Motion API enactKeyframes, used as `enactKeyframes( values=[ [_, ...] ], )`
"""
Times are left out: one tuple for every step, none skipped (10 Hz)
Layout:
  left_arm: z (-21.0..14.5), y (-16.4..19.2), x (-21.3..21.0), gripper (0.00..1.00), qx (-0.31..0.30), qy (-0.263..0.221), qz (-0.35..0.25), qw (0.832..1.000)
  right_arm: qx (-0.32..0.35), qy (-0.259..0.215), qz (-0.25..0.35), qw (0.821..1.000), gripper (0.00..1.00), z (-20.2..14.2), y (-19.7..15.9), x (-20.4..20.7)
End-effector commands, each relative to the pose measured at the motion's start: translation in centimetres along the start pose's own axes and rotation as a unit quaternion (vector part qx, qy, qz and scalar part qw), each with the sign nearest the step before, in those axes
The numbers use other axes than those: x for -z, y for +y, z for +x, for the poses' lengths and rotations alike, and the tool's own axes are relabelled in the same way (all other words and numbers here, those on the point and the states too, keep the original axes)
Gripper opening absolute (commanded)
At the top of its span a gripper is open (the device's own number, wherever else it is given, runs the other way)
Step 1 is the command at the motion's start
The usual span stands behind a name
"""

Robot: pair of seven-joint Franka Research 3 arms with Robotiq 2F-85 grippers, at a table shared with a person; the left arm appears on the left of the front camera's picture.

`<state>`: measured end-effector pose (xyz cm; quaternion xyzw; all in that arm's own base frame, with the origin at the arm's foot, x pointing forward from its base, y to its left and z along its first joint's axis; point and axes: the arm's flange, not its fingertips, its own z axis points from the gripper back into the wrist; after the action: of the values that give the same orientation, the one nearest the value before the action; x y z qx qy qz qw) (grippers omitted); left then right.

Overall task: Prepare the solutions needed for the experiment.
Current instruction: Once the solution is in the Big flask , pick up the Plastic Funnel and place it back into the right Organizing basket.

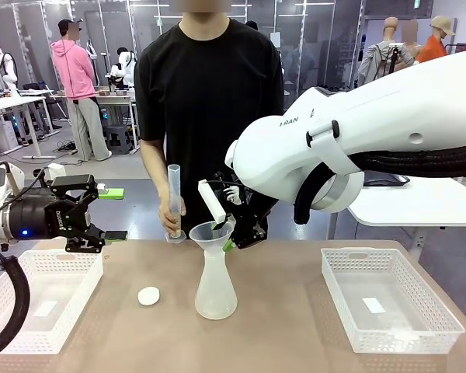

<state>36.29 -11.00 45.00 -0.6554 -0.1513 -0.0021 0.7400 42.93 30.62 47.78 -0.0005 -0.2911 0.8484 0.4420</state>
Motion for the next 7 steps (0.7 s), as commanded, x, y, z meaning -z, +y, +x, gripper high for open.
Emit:
enactKeyframes(
  values=[
    [0.0, -0.1, -0.2, 1.00, 0.002, -0.002, 0.000, 1.000, 0.000, 0.000, 0.000, 1.000, 0.53, 0.0, 0.0, 0.0],
    [0.0, -0.1, -0.2, 1.00, 0.002, -0.002, 0.000, 1.000, -0.015, -0.003, -0.025, 1.000, 0.53, 1.3, -0.2, -1.9],
    [0.0, -0.1, -0.2, 1.00, 0.002, -0.002, 0.000, 1.000, -0.020, 0.012, -0.034, 0.999, 0.53, 1.8, -0.5, -3.4],
    [0.0, -0.1, -0.2, 1.00, 0.002, -0.002, 0.000, 1.000, -0.019, 0.015, -0.045, 0.999, 0.53, 1.9, -0.8, -4.8],
    [0.0, -0.1, -0.2, 1.00, 0.002, -0.002, 0.000, 1.000, -0.016, 0.018, -0.059, 0.998, 0.53, 1.6, -1.1, -6.3],
    [0.0, -0.1, -0.2, 1.00, 0.002, -0.002, 0.000, 1.000, 0.001, 0.033, -0.071, 0.997, 0.53, 1.1, -1.4, -7.8],
    [0.0, -0.1, -0.2, 1.00, 0.002, -0.002, 0.000, 1.000, 0.035, 0.068, -0.079, 0.994, 0.53, 0.3, -1.2, -9.7]
  ],
)
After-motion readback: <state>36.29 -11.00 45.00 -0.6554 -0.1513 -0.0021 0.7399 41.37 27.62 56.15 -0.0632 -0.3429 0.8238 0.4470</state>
